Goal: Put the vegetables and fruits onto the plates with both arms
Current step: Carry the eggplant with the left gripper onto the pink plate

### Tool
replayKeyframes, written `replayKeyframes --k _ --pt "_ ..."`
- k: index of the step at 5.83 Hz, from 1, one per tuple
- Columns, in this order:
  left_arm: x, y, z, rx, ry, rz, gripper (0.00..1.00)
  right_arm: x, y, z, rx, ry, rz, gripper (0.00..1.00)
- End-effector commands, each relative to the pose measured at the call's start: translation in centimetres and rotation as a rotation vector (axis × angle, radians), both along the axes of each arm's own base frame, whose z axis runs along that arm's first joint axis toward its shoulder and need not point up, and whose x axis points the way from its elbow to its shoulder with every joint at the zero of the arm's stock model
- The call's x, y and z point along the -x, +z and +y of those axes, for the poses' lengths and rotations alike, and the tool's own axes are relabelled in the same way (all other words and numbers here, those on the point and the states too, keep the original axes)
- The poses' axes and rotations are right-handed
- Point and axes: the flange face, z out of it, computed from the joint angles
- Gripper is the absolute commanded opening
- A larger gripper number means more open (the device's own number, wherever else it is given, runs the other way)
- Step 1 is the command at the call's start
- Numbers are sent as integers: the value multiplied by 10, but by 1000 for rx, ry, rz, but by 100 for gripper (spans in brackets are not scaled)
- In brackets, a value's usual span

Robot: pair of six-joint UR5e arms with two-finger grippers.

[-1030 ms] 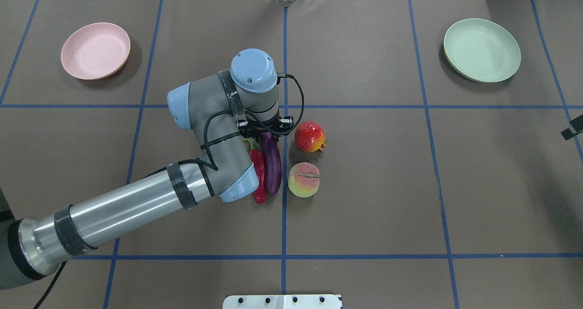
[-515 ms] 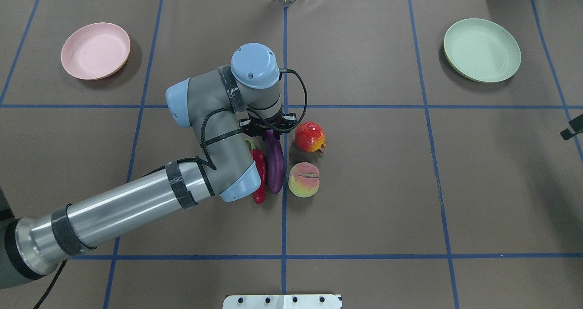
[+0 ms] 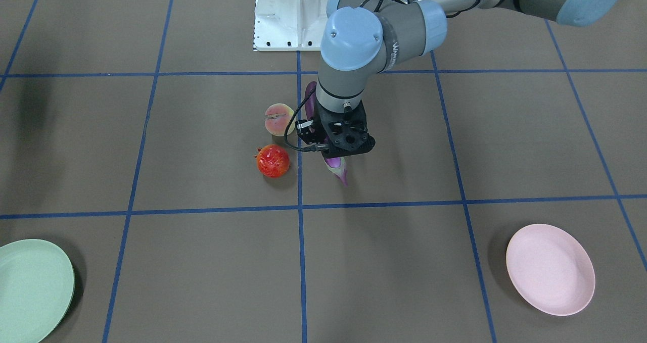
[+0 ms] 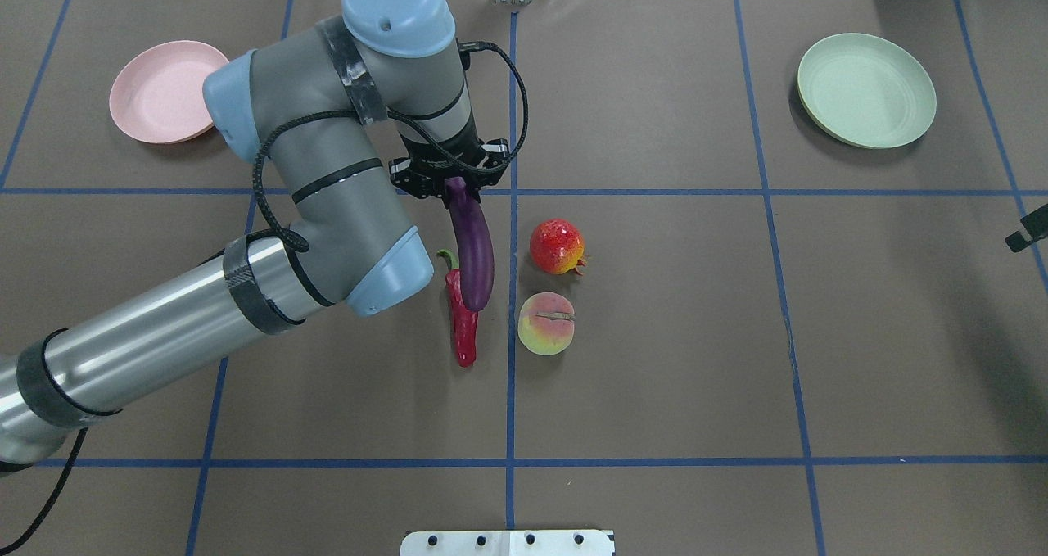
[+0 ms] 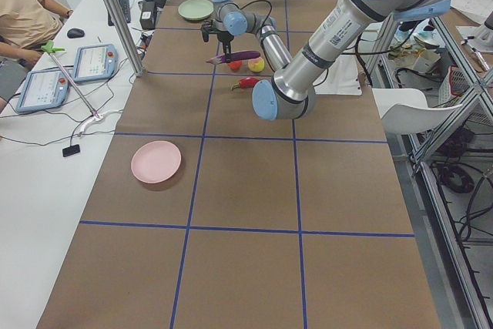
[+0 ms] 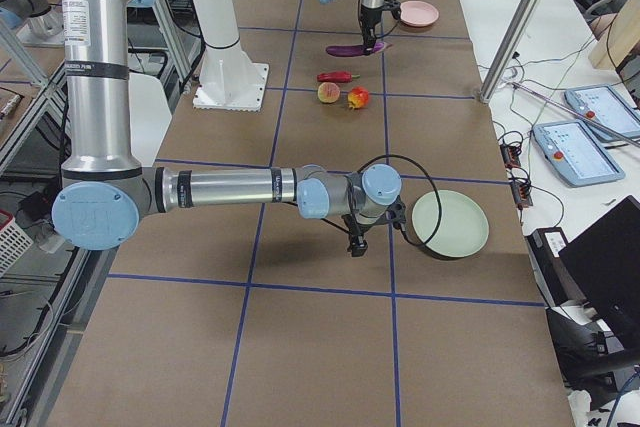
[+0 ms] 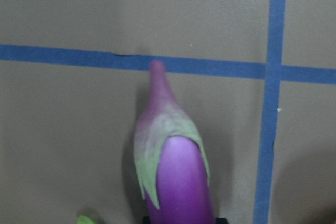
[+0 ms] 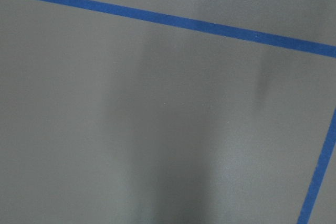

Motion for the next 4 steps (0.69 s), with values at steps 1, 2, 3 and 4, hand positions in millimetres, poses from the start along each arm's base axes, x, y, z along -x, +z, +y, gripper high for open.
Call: replayKeyframes --k 1,2,3,4 --pt "71 73 -78 -13 -41 -95 0 6 -3 -1 -26 -12 -7 100" --pt "97 135 -129 78 -94 -172 0 10 -6 -1 -35 -20 -11 100" --pt "125 201 -180 95 -160 -180 0 23 -10 -1 -74 -43 -17 100" --pt "170 269 -218 141 -227 -206 0 39 -17 -5 -91 -70 -15 100"
